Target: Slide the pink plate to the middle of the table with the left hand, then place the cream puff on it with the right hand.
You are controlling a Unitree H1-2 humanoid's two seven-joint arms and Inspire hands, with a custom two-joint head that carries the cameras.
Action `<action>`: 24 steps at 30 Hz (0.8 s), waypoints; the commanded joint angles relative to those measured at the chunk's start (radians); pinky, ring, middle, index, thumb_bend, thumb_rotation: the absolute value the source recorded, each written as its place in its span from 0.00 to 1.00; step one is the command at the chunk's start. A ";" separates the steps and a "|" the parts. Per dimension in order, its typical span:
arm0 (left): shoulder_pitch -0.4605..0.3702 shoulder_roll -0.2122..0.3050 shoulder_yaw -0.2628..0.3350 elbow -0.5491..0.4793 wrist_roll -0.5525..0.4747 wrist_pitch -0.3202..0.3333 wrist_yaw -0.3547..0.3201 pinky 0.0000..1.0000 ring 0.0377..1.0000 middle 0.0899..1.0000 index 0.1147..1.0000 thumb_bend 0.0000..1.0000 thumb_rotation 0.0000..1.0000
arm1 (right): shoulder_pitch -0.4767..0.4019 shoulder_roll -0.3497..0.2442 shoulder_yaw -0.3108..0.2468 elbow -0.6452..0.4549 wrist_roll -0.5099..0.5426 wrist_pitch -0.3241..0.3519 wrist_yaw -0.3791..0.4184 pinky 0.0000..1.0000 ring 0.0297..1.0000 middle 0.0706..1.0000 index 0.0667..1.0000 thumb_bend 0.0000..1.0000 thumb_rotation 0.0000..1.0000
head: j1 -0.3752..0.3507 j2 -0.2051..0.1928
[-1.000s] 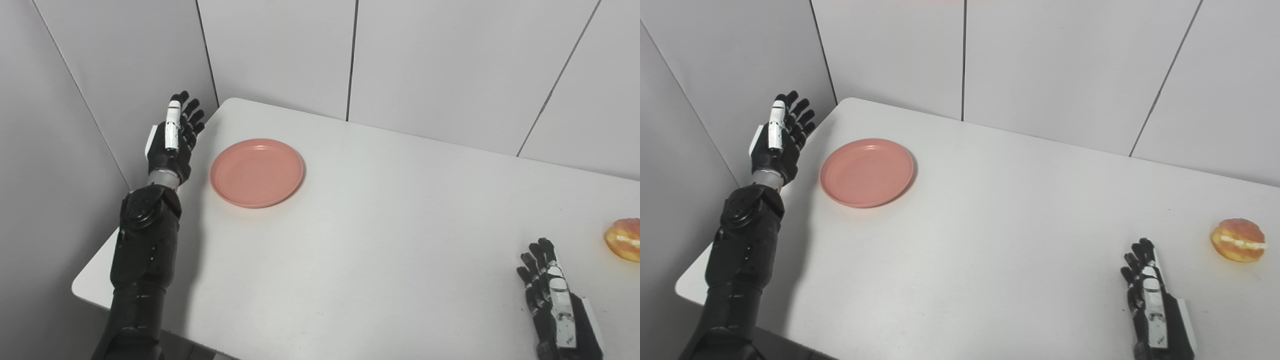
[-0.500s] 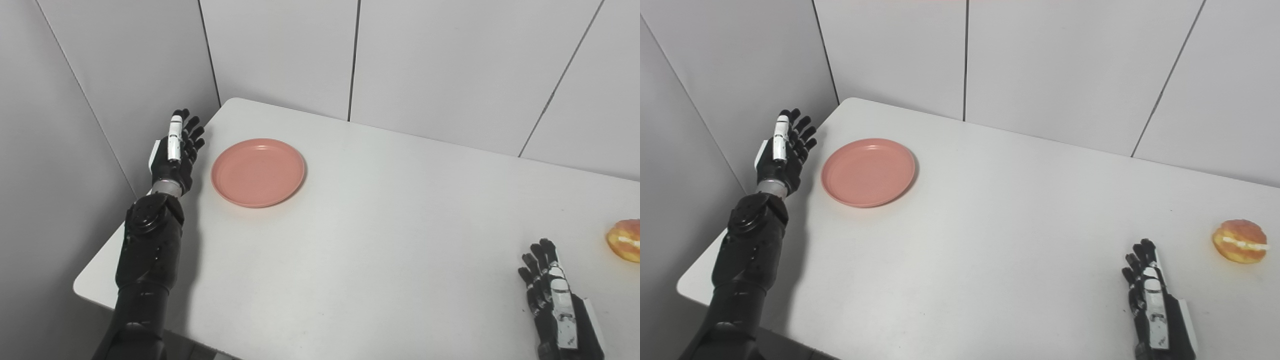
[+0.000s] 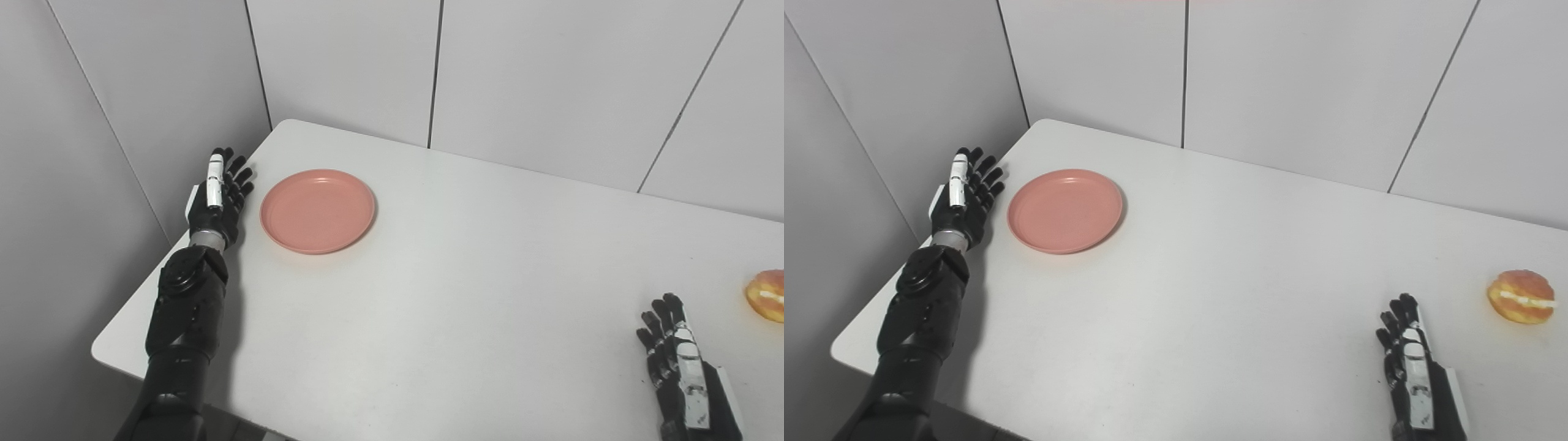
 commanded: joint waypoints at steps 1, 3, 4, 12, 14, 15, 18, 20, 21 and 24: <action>-0.040 0.016 -0.012 0.013 -0.006 -0.035 -0.034 0.96 0.94 0.93 0.92 0.31 1.00 | 0.006 -0.002 -0.005 -0.002 0.000 0.007 0.000 1.00 1.00 1.00 1.00 0.11 1.00 | 0.001 0.002; -0.042 0.016 -0.023 0.037 0.000 -0.045 -0.039 0.98 0.94 0.93 0.92 0.31 1.00 | 0.007 -0.002 -0.005 -0.002 0.005 0.007 0.003 1.00 1.00 1.00 1.00 0.12 1.00 | 0.001 0.002; -0.044 0.016 -0.027 0.049 0.004 -0.052 -0.041 0.97 0.94 0.93 0.92 0.32 1.00 | 0.007 -0.002 -0.005 -0.002 0.008 0.005 0.006 1.00 1.00 1.00 1.00 0.11 1.00 | 0.001 0.002; -0.060 0.001 -0.048 0.121 -0.004 -0.064 -0.067 0.97 0.94 0.93 0.90 0.35 1.00 | 0.006 0.000 -0.003 -0.005 0.001 0.007 0.000 1.00 1.00 1.00 1.00 0.12 1.00 | -0.006 0.007; -0.062 -0.006 -0.056 0.120 0.003 -0.059 -0.060 0.98 0.94 0.93 0.90 0.35 1.00 | 0.006 0.000 -0.002 -0.005 -0.005 0.005 -0.002 1.00 1.00 1.00 1.00 0.12 1.00 | -0.007 0.008; -0.065 -0.007 -0.060 0.130 0.003 -0.062 -0.064 0.97 0.94 0.93 0.90 0.35 1.00 | 0.006 0.001 -0.002 -0.006 -0.005 0.007 -0.003 1.00 1.00 1.00 1.00 0.12 1.00 | -0.007 0.008; -0.056 -0.020 -0.079 0.107 0.004 -0.053 -0.071 0.95 0.92 0.91 0.90 0.36 1.00 | 0.007 0.001 -0.001 -0.005 -0.006 0.003 -0.003 1.00 1.00 1.00 1.00 0.13 1.00 | -0.010 0.009; -0.047 -0.028 -0.094 0.087 0.007 -0.053 -0.079 0.94 0.92 0.92 0.91 0.35 1.00 | 0.007 0.000 0.000 -0.004 -0.008 -0.003 0.000 1.00 1.00 1.00 1.00 0.12 1.00 | -0.011 0.010; -0.042 -0.032 -0.102 0.072 0.008 -0.046 -0.082 0.94 0.92 0.92 0.91 0.35 1.00 | 0.007 -0.001 0.001 -0.004 -0.009 -0.002 0.000 1.00 1.00 1.00 1.00 0.12 1.00 | -0.012 0.012; -0.036 -0.048 -0.117 0.038 0.010 -0.017 -0.066 0.93 0.92 0.92 0.91 0.36 1.00 | 0.008 0.000 0.000 -0.011 -0.009 0.013 -0.004 1.00 1.00 1.00 1.00 0.13 1.00 | -0.013 0.013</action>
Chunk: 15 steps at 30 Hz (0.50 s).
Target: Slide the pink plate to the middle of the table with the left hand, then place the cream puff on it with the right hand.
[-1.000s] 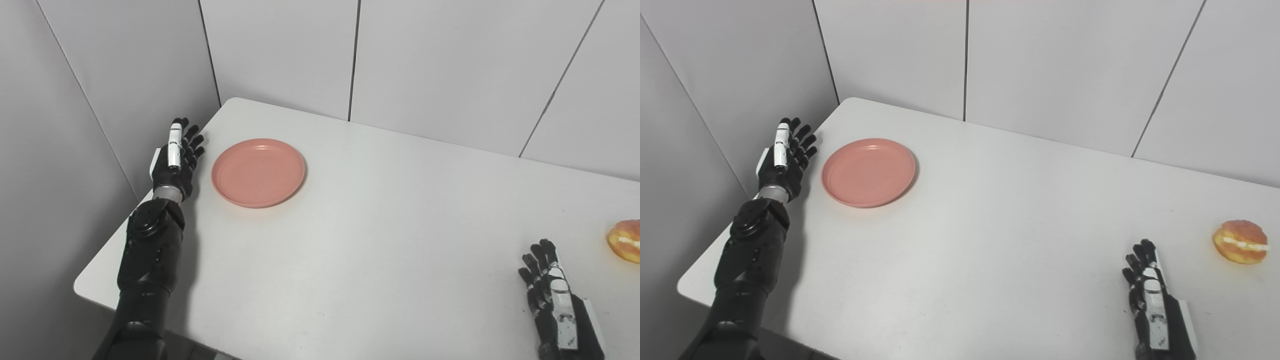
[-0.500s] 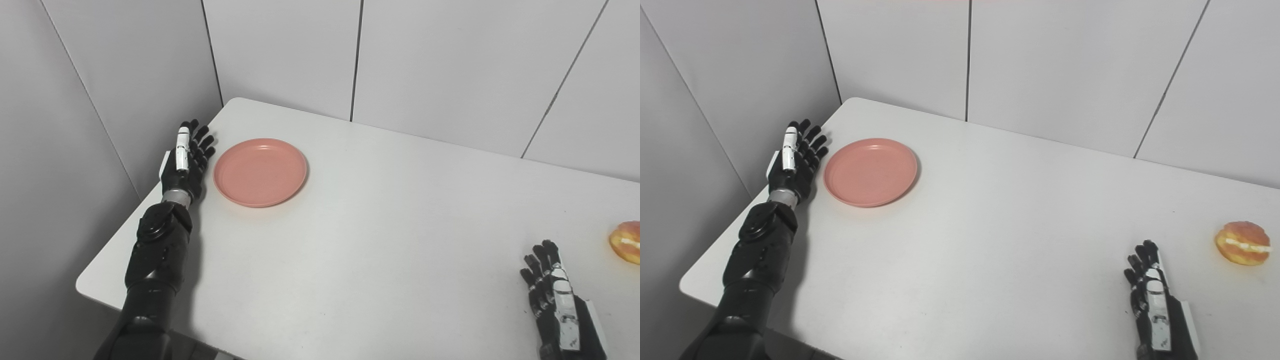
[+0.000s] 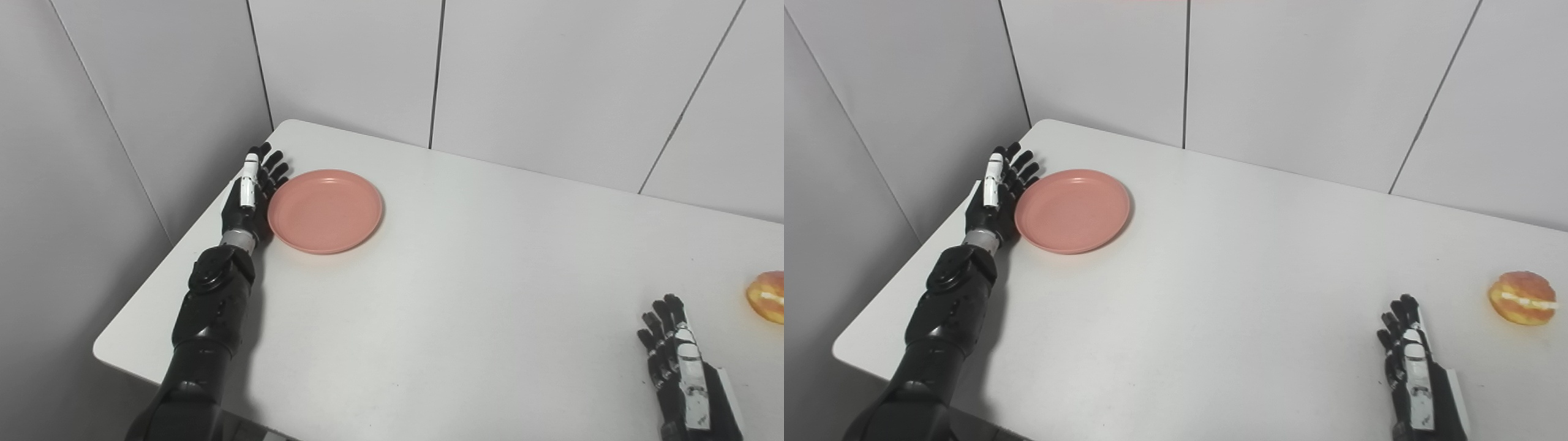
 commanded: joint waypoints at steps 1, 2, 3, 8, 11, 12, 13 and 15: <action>0.005 -0.014 -0.011 -0.035 0.007 0.050 0.013 0.93 0.92 0.92 0.90 0.35 1.00 | 0.007 0.000 0.000 -0.013 -0.006 0.017 -0.003 1.00 1.00 1.00 1.00 0.13 1.00 | -0.001 0.003; 0.007 -0.018 -0.013 -0.046 0.006 0.059 0.018 0.92 0.92 0.92 0.90 0.34 1.00 | 0.007 0.000 0.000 -0.014 -0.005 0.019 -0.003 1.00 1.00 1.00 1.00 0.13 1.00 | -0.001 0.003; 0.009 -0.025 -0.016 -0.062 0.000 0.075 0.018 0.93 0.92 0.93 0.91 0.33 1.00 | 0.008 0.002 0.000 -0.016 -0.007 0.022 -0.007 1.00 1.00 1.00 1.00 0.13 1.00 | -0.003 0.004; 0.021 -0.046 -0.036 -0.111 0.003 0.108 0.002 0.95 0.93 0.94 0.92 0.32 1.00 | 0.008 0.001 0.003 -0.013 -0.005 0.009 -0.002 1.00 1.00 1.00 1.00 0.12 1.00 | -0.008 0.009; 0.023 -0.054 -0.048 -0.122 0.000 0.124 -0.008 0.96 0.94 0.94 0.92 0.34 1.00 | 0.008 0.003 0.003 -0.012 0.000 0.005 0.000 1.00 1.00 1.00 1.00 0.12 1.00 | -0.012 0.011; 0.024 -0.058 -0.053 -0.125 0.000 0.129 -0.010 0.96 0.94 0.94 0.92 0.35 1.00 | 0.008 0.005 0.003 -0.013 0.000 0.005 -0.002 1.00 1.00 1.00 1.00 0.12 1.00 | -0.016 0.013; 0.025 -0.060 -0.057 -0.127 0.000 0.132 -0.011 0.96 0.94 0.94 0.92 0.35 1.00 | 0.008 0.006 0.002 -0.013 -0.001 0.005 -0.003 1.00 1.00 1.00 1.00 0.11 1.00 | -0.017 0.013; 0.024 -0.073 -0.061 -0.135 0.001 0.145 -0.001 0.95 0.93 0.93 0.92 0.34 1.00 | 0.008 0.002 0.006 -0.009 -0.007 -0.004 0.000 1.00 1.00 1.00 1.00 0.12 1.00 | -0.022 0.014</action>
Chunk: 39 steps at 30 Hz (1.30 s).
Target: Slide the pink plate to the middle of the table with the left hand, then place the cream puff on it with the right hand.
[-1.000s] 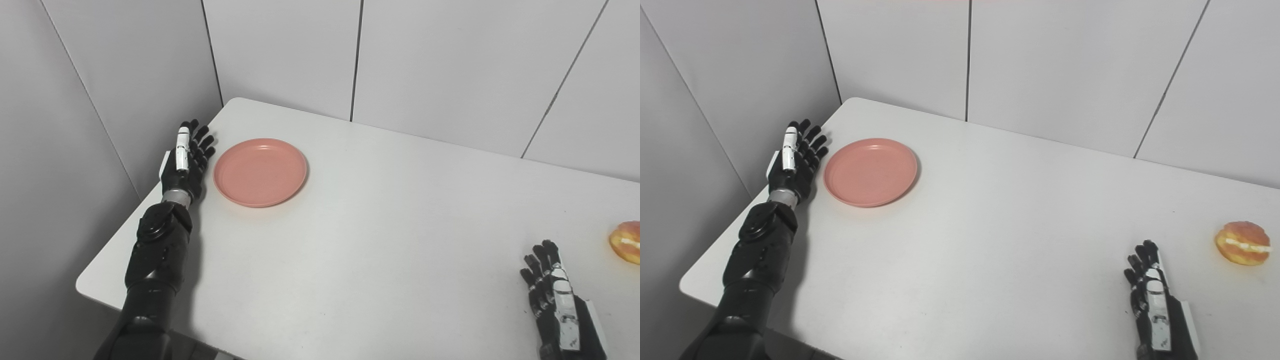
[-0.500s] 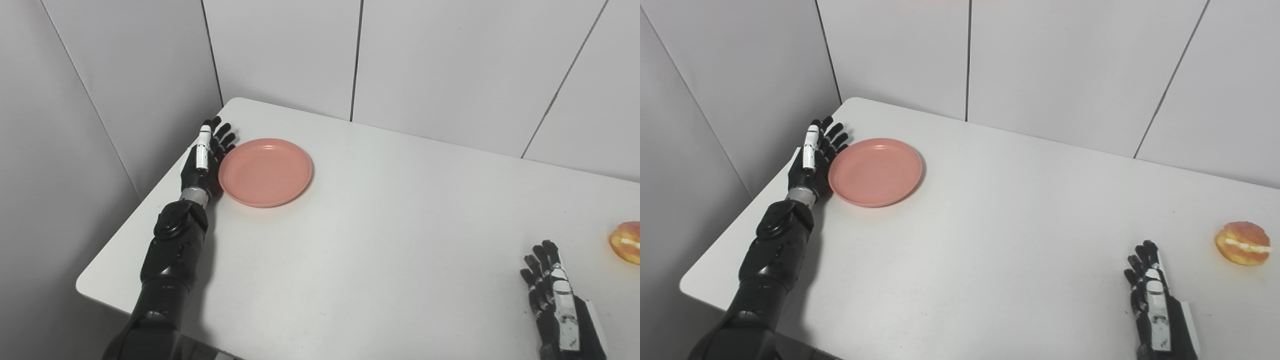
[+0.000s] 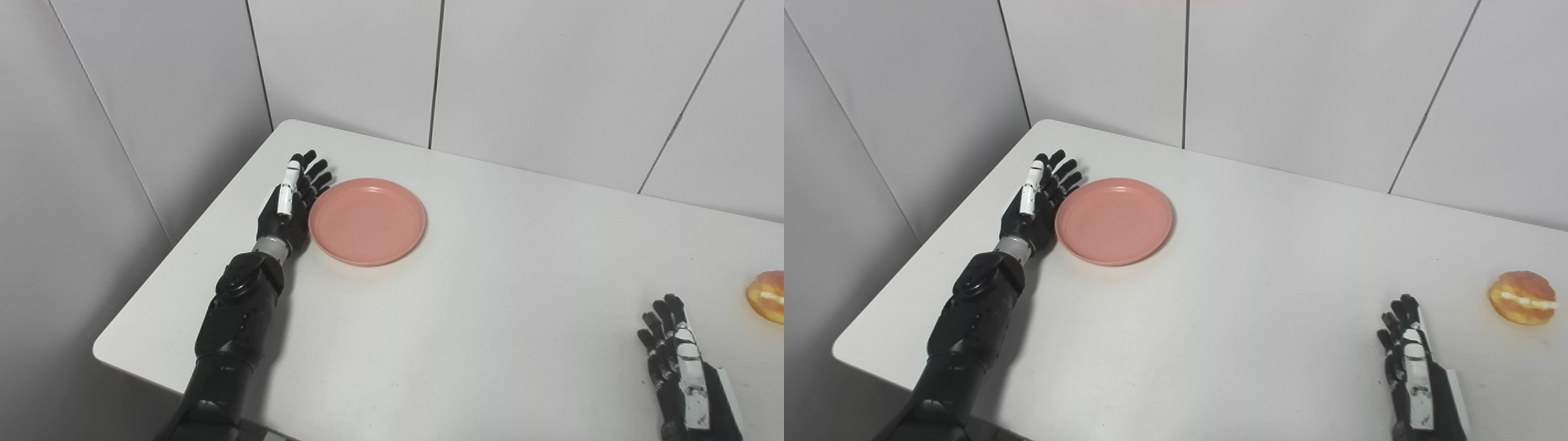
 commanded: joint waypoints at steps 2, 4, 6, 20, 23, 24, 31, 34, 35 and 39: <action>-0.006 -0.022 -0.015 -0.010 0.007 0.040 0.013 0.94 0.92 0.92 0.91 0.33 1.00 | 0.006 0.000 0.002 -0.004 0.000 -0.006 0.009 1.00 1.00 1.00 1.00 0.13 1.00 | -0.003 0.003; -0.010 -0.027 -0.022 -0.009 0.011 0.044 0.015 0.93 0.91 0.91 0.90 0.32 1.00 | 0.006 0.001 0.003 -0.004 0.000 -0.007 0.010 1.00 1.00 1.00 1.00 0.13 1.00 | -0.008 0.006; -0.013 -0.030 -0.035 -0.007 0.019 0.040 0.009 0.92 0.91 0.91 0.90 0.33 1.00 | 0.006 0.002 0.005 -0.004 -0.002 -0.011 0.010 1.00 1.00 1.00 1.00 0.14 1.00 | -0.015 0.010; -0.025 -0.074 -0.078 -0.014 0.017 0.061 -0.029 0.94 0.92 0.92 0.91 0.37 1.00 | 0.007 0.016 0.012 -0.016 -0.018 0.002 -0.006 1.00 1.00 1.00 1.00 0.18 1.00 | -0.070 0.039; -0.024 -0.082 -0.088 -0.012 0.024 0.062 -0.032 0.94 0.91 0.91 0.91 0.36 1.00 | 0.005 0.019 0.012 -0.016 -0.018 0.007 -0.006 1.00 1.00 1.00 1.00 0.19 1.00 | -0.082 0.046; -0.024 -0.086 -0.090 -0.011 0.024 0.063 -0.033 0.94 0.91 0.91 0.90 0.36 1.00 | 0.005 0.018 0.013 -0.016 -0.020 0.008 -0.006 1.00 1.00 1.00 1.00 0.19 1.00 | -0.083 0.046; -0.021 -0.098 -0.124 -0.002 0.034 0.065 -0.061 0.90 0.89 0.89 0.89 0.38 1.00 | 0.003 0.026 0.017 -0.016 -0.031 0.002 -0.017 1.00 1.00 1.00 1.00 0.21 1.00 | -0.113 0.061; -0.020 -0.109 -0.137 -0.001 0.024 0.073 -0.073 0.91 0.89 0.90 0.89 0.38 1.00 | 0.003 0.035 0.016 -0.023 -0.031 0.020 -0.026 1.00 0.99 1.00 1.00 0.22 1.00 | -0.132 0.069; -0.018 -0.114 -0.140 -0.006 0.024 0.077 -0.073 0.91 0.89 0.89 0.89 0.38 1.00 | 0.003 0.037 0.018 -0.027 -0.037 0.024 -0.030 1.00 0.99 1.00 1.00 0.22 1.00 | -0.138 0.071; -0.010 -0.127 -0.154 -0.023 0.028 0.088 -0.078 0.89 0.89 0.89 0.89 0.38 1.00 | 0.002 0.042 0.026 -0.031 -0.053 0.029 -0.039 1.00 0.99 1.00 1.00 0.22 1.00 | -0.161 0.079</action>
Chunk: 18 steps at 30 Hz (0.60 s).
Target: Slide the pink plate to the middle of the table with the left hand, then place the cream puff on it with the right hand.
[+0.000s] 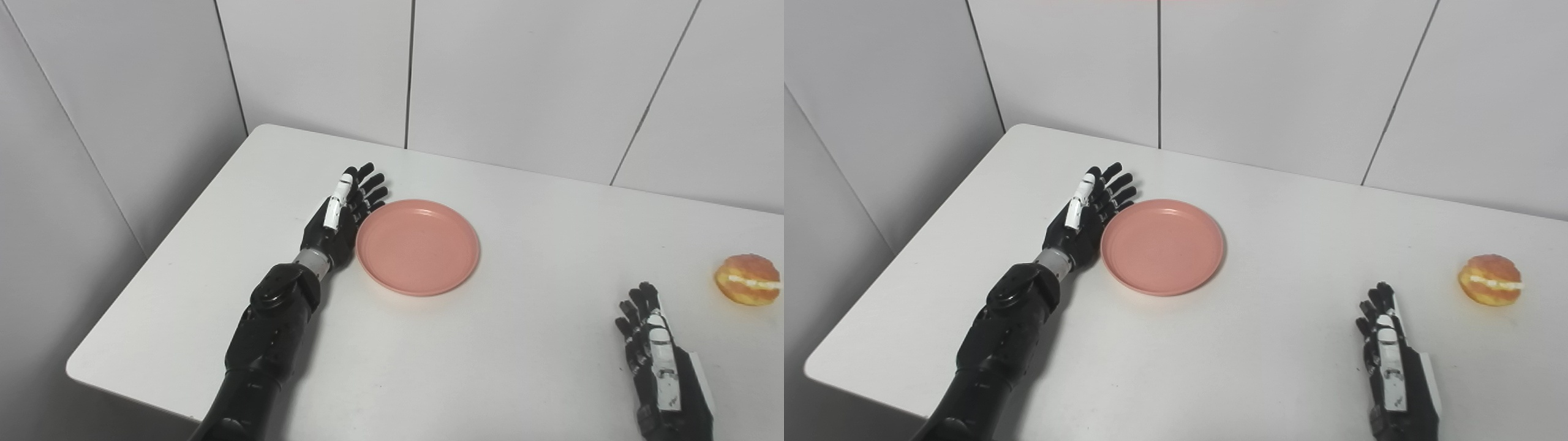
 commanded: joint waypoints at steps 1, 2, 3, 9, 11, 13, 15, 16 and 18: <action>0.020 -0.013 -0.020 -0.003 0.010 0.056 -0.005 0.89 0.89 0.89 0.89 0.39 1.00 | 0.000 0.013 0.014 -0.020 -0.012 0.024 0.000 1.00 0.99 1.00 1.00 0.22 1.00 | -0.004 0.002; 0.023 -0.015 -0.025 -0.012 0.013 0.061 -0.004 0.88 0.88 0.88 0.88 0.39 1.00 | 0.000 0.014 0.015 -0.020 -0.015 0.025 -0.002 1.00 0.99 1.00 1.00 0.23 1.00 | -0.010 0.004; 0.026 -0.018 -0.031 -0.021 0.014 0.066 -0.005 0.88 0.88 0.88 0.88 0.39 1.00 | 0.000 0.016 0.016 -0.022 -0.018 0.029 -0.004 1.00 0.99 1.00 1.00 0.23 1.00 | -0.017 0.007; 0.054 -0.050 -0.075 -0.102 0.017 0.112 -0.002 0.87 0.86 0.87 0.86 0.38 1.00 | -0.002 0.025 0.017 -0.025 -0.024 0.034 -0.017 1.00 0.98 1.00 1.00 0.24 1.00 | -0.041 0.018; 0.065 -0.059 -0.085 -0.131 0.014 0.130 -0.004 0.88 0.87 0.88 0.87 0.37 1.00 | -0.003 0.029 0.016 -0.027 -0.022 0.039 -0.020 1.00 0.99 1.00 1.00 0.25 1.00 | -0.052 0.024; 0.075 -0.066 -0.094 -0.160 0.010 0.151 -0.002 0.89 0.88 0.88 0.87 0.37 1.00 | -0.002 0.032 0.016 -0.030 -0.023 0.043 -0.022 1.00 0.99 1.00 1.00 0.25 1.00 | -0.061 0.030; 0.083 -0.074 -0.103 -0.183 0.013 0.165 0.002 0.89 0.88 0.88 0.87 0.37 1.00 | -0.003 0.035 0.016 -0.032 -0.028 0.045 -0.027 1.00 0.98 1.00 1.00 0.24 1.00 | -0.067 0.034; 0.090 -0.078 -0.109 -0.198 0.012 0.176 0.001 0.89 0.88 0.88 0.87 0.37 1.00 | -0.004 0.037 0.016 -0.032 -0.026 0.046 -0.027 1.00 0.98 1.00 1.00 0.24 1.00 | -0.075 0.038; 0.099 -0.082 -0.118 -0.219 0.012 0.191 -0.003 0.89 0.88 0.89 0.87 0.37 1.00 | -0.006 0.037 0.018 -0.032 -0.026 0.045 -0.027 1.00 0.98 1.00 1.00 0.24 1.00 | -0.078 0.040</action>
